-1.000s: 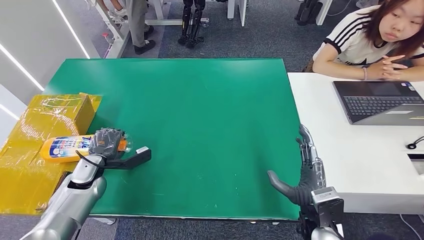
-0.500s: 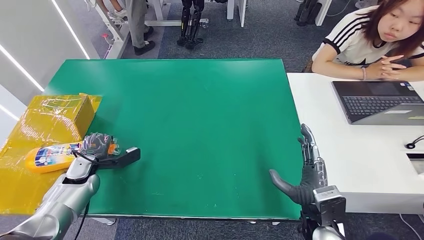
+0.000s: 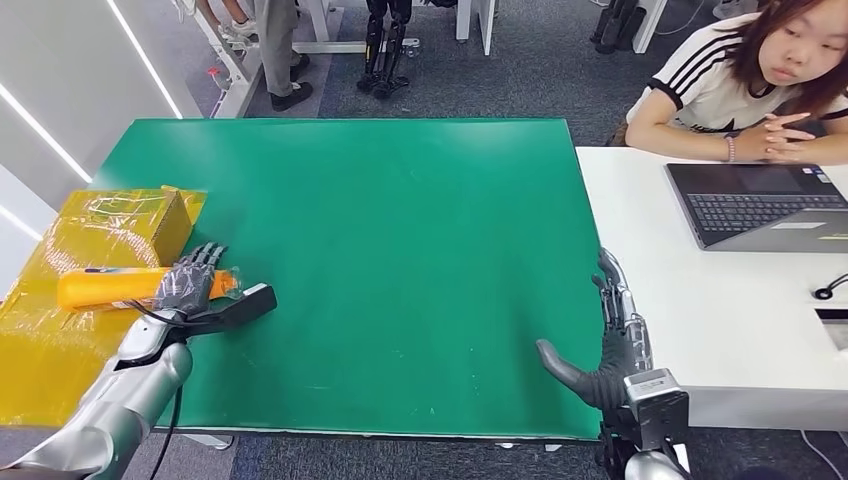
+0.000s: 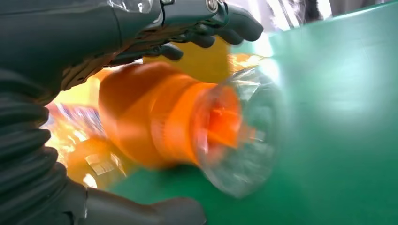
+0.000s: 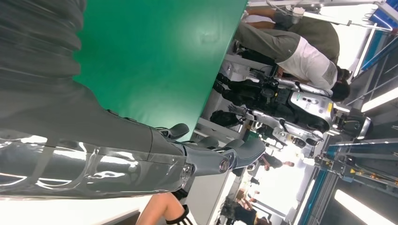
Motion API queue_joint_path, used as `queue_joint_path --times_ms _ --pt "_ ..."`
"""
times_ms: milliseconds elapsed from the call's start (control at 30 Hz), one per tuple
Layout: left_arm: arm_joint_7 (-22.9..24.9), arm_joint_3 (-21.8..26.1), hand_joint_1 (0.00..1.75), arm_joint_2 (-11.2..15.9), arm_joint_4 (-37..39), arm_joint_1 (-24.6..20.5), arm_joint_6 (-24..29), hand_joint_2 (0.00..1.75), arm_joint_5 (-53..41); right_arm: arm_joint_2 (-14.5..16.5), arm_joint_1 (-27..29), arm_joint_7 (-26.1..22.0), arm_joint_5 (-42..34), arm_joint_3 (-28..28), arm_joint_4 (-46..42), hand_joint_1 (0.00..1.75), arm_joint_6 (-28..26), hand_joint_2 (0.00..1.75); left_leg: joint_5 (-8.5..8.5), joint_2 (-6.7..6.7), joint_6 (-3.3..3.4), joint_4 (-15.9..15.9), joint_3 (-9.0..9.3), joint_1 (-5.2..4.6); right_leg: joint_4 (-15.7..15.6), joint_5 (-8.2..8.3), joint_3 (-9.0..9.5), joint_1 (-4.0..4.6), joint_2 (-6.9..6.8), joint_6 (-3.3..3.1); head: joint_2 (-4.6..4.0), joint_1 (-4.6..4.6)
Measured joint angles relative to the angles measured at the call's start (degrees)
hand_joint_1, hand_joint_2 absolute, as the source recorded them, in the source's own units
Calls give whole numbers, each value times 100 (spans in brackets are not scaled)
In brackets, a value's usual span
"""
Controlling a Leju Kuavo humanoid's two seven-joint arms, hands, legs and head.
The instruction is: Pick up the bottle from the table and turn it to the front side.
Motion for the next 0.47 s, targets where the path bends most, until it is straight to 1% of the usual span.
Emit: queue_joint_path --times_ms 67,133,200,267,367,467 --pt "-422 153 0 -159 -141 62 -271 175 705 1 8 3 21 2 -1 0 -6 175 0 -8 0 1 0 -1 -1 0 3 -1 -8 1 -1 0" --pt "-637 306 0 -368 -409 204 -564 175 1425 4 22 13 59 4 -2 0 -33 175 0 -7 1 3 -2 -2 -3 0 4 -2 -7 1 -2 1" --pt "-599 409 0 -582 -734 366 -736 175 1857 7 44 35 95 5 -5 0 -68 175 0 -5 1 5 -5 -2 -4 1 2 -1 -3 1 -1 1" --pt "-525 451 0 -727 -989 469 -818 175 2012 7 65 54 115 5 -17 0 -83 175 0 -3 1 6 -7 -2 -4 1 0 -1 0 2 -1 1" --pt "-495 467 0 -808 -1228 555 -838 175 2154 7 84 61 130 5 -33 0 -85 175 -1 -3 1 6 -8 0 -5 1 -5 -1 1 1 0 -1" --pt "-539 494 0 -874 -1404 621 -743 175 2404 7 102 61 132 5 -43 0 -104 175 -1 -3 1 5 -9 2 -4 1 -9 -1 1 1 -1 -1"
